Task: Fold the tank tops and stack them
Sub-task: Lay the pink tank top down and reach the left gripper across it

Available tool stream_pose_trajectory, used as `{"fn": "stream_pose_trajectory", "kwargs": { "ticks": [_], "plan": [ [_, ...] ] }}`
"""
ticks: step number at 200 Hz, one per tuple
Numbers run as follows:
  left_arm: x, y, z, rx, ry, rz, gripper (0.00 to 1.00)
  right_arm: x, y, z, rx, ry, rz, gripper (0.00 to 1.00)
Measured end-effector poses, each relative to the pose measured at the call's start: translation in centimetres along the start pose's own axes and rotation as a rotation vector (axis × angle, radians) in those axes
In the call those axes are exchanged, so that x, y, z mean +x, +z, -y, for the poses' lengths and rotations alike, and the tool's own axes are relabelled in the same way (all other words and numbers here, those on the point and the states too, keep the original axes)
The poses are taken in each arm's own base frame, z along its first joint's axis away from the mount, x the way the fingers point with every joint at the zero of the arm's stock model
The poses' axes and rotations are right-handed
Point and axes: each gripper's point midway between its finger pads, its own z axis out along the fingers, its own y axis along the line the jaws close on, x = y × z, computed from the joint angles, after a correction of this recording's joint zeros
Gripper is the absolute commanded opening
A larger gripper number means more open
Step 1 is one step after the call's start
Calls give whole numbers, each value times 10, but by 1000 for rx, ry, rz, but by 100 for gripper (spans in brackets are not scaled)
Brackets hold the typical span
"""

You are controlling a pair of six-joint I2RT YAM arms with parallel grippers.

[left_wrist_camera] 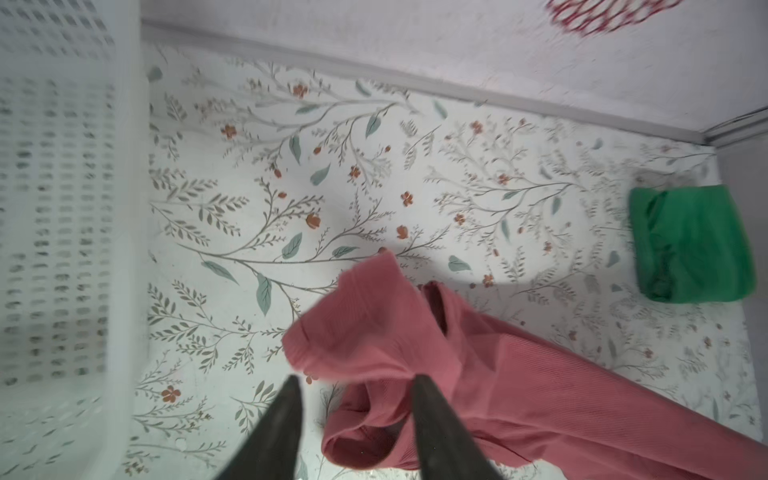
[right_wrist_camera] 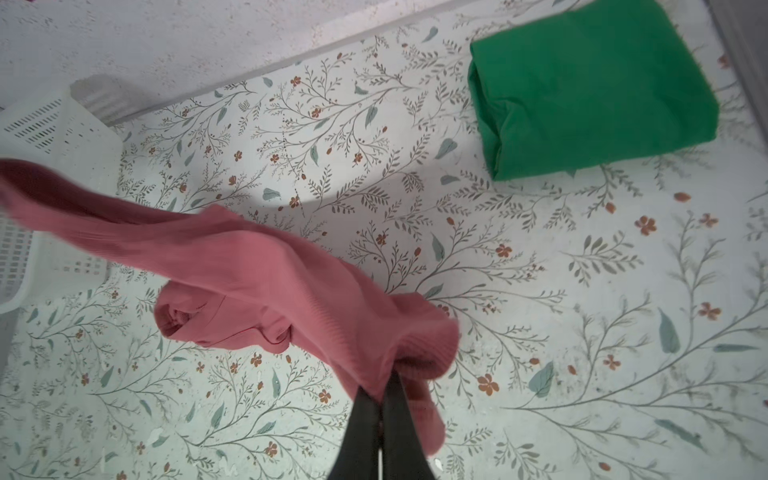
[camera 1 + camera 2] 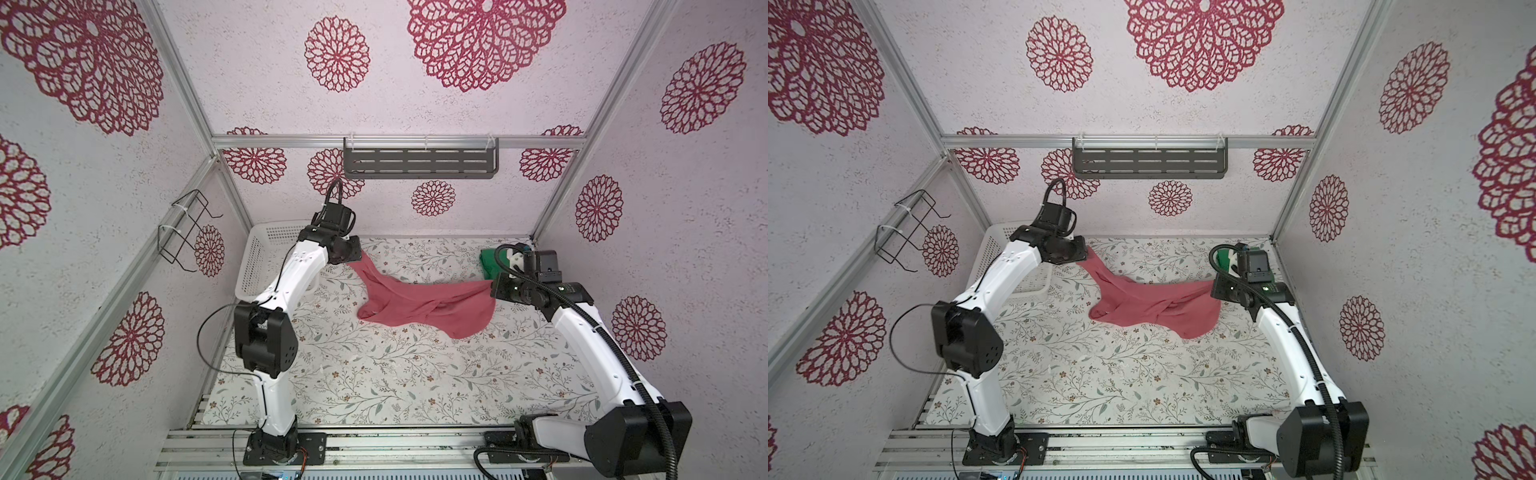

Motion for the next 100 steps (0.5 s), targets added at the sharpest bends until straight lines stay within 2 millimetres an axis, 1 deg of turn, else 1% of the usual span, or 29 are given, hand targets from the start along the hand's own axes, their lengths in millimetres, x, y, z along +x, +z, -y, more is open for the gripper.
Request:
{"fn": "stream_pose_trajectory", "kwargs": {
  "ticks": [11, 24, 30, 34, 46, 59, 69, 74, 82, 89, 96, 100],
  "plan": [
    [7, 18, -2, -30, 10, -32, 68, 3, 3, 1, 2, 24, -13, 1],
    [20, 25, -10, -91, 35, -67, 69, 8, 9, 4, 12, 46, -33, 1],
    [25, 23, -11, -119, 49, -74, 68, 11, 12, 6, 20, 55, -43, 1],
    [28, 18, -9, -130, 60, -72, 67, 14, 15, 8, 26, 59, -52, 1],
    [39, 6, 2, -148, 91, -69, 58, 21, 23, 13, 41, 78, -79, 1],
    [57, -15, 29, -109, 119, -56, 49, 29, 31, 17, 56, 93, -110, 1],
    [77, -32, 58, -47, 138, -52, 41, 33, 36, 20, 66, 104, -129, 1],
    [88, -39, 74, -9, 146, -56, 39, 34, 39, 21, 68, 107, -135, 1],
    [105, -46, 99, 50, 166, -68, 39, 35, 42, 22, 71, 112, -141, 0],
    [122, -49, 122, 100, 185, -87, 42, 35, 43, 23, 73, 116, -144, 0],
    [139, -46, 142, 139, 198, -116, 47, 35, 44, 23, 72, 117, -143, 0],
    [148, -43, 151, 153, 207, -132, 51, 35, 44, 23, 72, 117, -142, 0]
  ]
}}
